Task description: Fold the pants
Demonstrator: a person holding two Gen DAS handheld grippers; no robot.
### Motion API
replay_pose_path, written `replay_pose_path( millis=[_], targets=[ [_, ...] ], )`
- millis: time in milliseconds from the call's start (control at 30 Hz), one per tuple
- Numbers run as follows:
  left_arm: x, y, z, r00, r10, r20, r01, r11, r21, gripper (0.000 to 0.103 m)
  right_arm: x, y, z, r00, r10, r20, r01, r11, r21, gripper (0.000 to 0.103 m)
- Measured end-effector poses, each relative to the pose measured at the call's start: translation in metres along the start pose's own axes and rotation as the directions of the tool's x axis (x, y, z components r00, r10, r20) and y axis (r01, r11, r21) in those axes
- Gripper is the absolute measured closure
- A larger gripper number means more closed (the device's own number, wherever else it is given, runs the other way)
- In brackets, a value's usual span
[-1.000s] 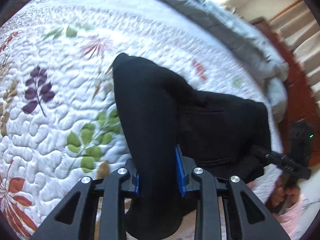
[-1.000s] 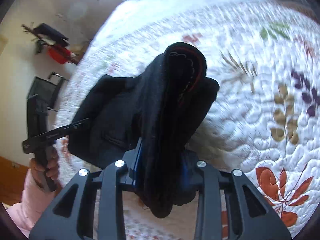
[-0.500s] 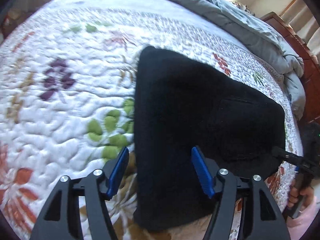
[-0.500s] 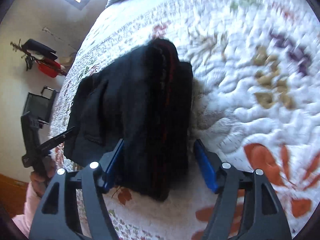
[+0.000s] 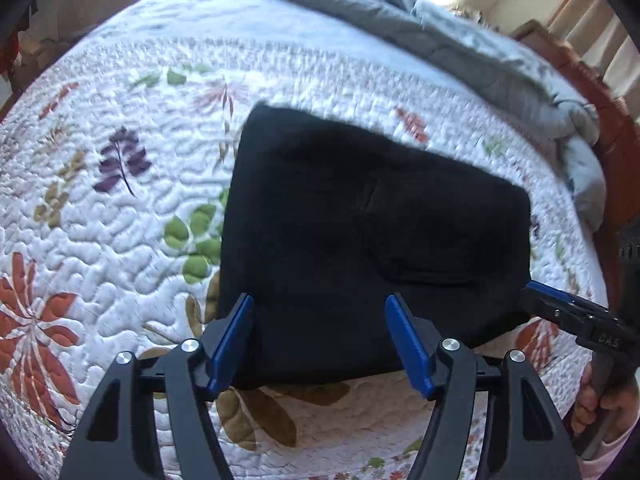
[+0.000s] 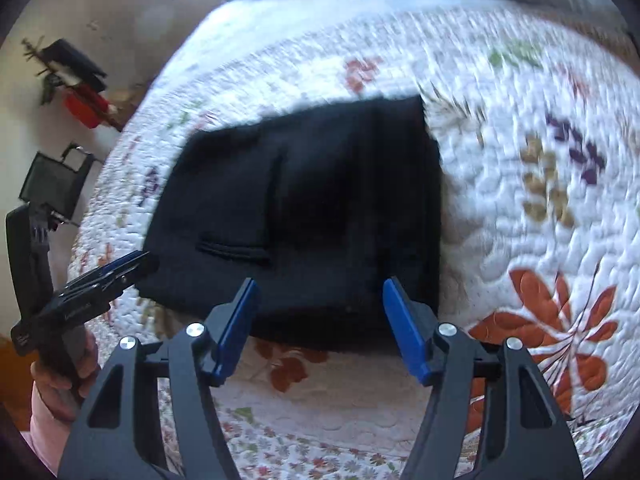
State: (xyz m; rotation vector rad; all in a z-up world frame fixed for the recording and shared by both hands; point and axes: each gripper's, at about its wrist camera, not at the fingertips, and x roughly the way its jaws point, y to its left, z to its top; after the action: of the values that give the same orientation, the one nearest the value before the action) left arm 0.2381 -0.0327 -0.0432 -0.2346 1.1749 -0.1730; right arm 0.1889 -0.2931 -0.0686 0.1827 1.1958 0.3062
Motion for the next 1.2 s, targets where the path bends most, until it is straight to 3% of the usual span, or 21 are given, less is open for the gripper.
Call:
replay_pose_path(
  millis=[167, 300, 367, 400, 467, 733, 1200],
  targets=[
    [0.018, -0.006, -0.008, 0.999, 0.030, -0.014, -0.029, 0.998, 0.049, 0.032, 0.020, 0.000, -0.008, 0.999, -0.043, -0.004, 0.043, 0.998, -0.035, 0.039],
    [0.010, -0.012, -0.013, 0.999, 0.054, -0.003, -0.053, 0.997, 0.062, 0.030, 0.014, 0.009, -0.012, 0.997, -0.075, 0.020, 0.075, 0.997, -0.030, 0.037],
    [0.000, -0.012, -0.016, 0.998, 0.058, 0.006, -0.059, 0.997, 0.048, 0.021, 0.003, 0.013, -0.017, 0.997, -0.058, 0.041, 0.058, 0.998, -0.012, 0.024],
    [-0.004, -0.011, -0.017, 0.998, 0.068, 0.009, -0.068, 0.997, 0.039, 0.011, -0.002, 0.014, -0.017, 0.998, -0.052, 0.041, 0.052, 0.999, -0.001, 0.010],
    [-0.014, -0.009, -0.023, 0.995, 0.104, 0.011, -0.104, 0.994, 0.016, 0.011, -0.011, 0.019, -0.023, 0.996, -0.073, 0.049, 0.072, 0.997, 0.007, 0.010],
    [-0.041, -0.004, -0.045, 0.991, 0.136, 0.009, -0.136, 0.991, 0.003, 0.011, -0.026, 0.037, -0.051, 0.987, -0.153, 0.041, 0.155, 0.987, -0.037, 0.010],
    [-0.077, -0.019, -0.085, 0.985, 0.172, 0.011, -0.173, 0.983, 0.055, 0.008, -0.053, 0.049, -0.099, 0.983, -0.179, 0.041, 0.178, 0.984, 0.019, 0.008]
  ],
)
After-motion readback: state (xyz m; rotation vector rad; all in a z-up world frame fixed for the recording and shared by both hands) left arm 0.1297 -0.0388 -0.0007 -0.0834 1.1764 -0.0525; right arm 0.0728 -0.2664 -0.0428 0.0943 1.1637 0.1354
